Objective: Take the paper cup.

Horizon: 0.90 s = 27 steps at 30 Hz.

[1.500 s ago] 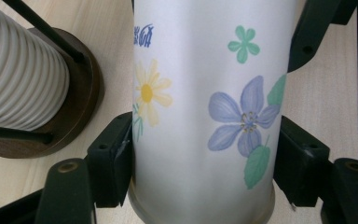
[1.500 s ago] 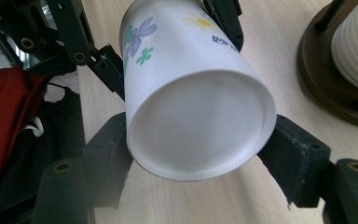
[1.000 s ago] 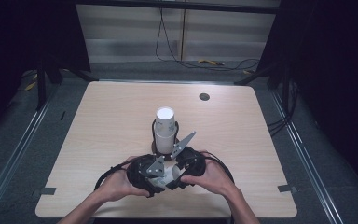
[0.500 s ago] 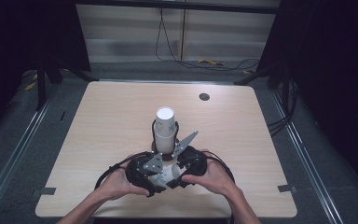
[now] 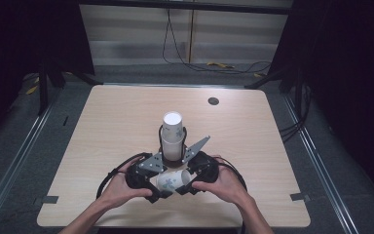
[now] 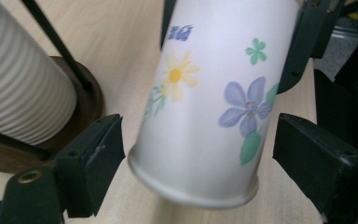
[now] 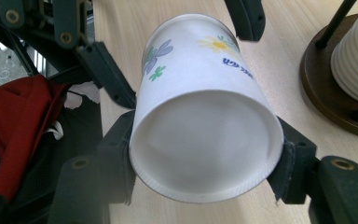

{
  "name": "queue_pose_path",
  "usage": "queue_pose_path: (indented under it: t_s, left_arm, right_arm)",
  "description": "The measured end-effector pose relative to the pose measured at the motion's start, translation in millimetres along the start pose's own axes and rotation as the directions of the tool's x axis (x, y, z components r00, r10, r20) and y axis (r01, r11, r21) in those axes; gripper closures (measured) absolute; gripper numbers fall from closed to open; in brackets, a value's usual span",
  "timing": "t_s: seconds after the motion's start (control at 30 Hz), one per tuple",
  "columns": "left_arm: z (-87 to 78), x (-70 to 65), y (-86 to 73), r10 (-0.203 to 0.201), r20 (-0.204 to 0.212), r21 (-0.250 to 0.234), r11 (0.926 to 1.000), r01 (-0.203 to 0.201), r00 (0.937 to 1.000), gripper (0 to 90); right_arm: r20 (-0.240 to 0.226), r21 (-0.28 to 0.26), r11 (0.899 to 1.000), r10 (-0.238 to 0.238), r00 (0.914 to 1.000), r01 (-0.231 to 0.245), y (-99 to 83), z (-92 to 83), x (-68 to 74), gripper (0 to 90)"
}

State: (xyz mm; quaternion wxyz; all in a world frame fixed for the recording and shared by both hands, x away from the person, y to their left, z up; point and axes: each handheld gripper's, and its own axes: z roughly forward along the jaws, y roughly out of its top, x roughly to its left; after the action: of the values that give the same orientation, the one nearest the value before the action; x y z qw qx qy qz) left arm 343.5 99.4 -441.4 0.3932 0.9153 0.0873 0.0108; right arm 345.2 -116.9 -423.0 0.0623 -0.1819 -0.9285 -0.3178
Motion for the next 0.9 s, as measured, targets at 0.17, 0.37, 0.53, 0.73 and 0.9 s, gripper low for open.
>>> queue_pose_path:
  t_s: [0.17, 0.37, 0.53, 0.73, 0.9]
  left_arm:
    - [-6.3, 5.2, -7.0, -0.043, 0.014, -0.074, 0.9963, 0.044, 0.999, 15.8]
    - [-10.9, 11.2, -12.4, -0.096, -0.041, -0.117, 0.989, 0.09, 0.9946, 15.8]
    - [-13.4, 13.9, -15.2, -0.124, -0.04, -0.16, 0.9802, 0.116, 0.9915, 15.9]
    - [-18.6, 14.7, -16.7, -0.124, -0.069, -0.22, 0.9698, 0.106, 0.9899, 15.9]
    - [-19.7, 14.8, -17.3, -0.128, -0.071, -0.261, 0.9597, 0.106, 0.9892, 15.9]
  right_arm:
    - [0.015, -0.015, 1.0, 0.009, 0.9999, -0.009, -1.5, -3.2, -2.7, 36.5]
    - [0.016, -0.05, 0.998, 0.041, 0.999, -0.04, -5.5, -4.7, -7.0, 36.4]
    - [0.022, -0.075, 0.995, 0.074, 0.9971, -0.072, -10.7, -7.1, -10.5, 36.4]
    - [0.016, -0.132, 0.987, 0.097, 0.9952, -0.094, -12.6, -13.8, -15.0, 36.5]
    - [0.022, -0.178, 0.978, 0.118, 0.9928, -0.112, -18.4, -17.9, -18.0, 36.7]
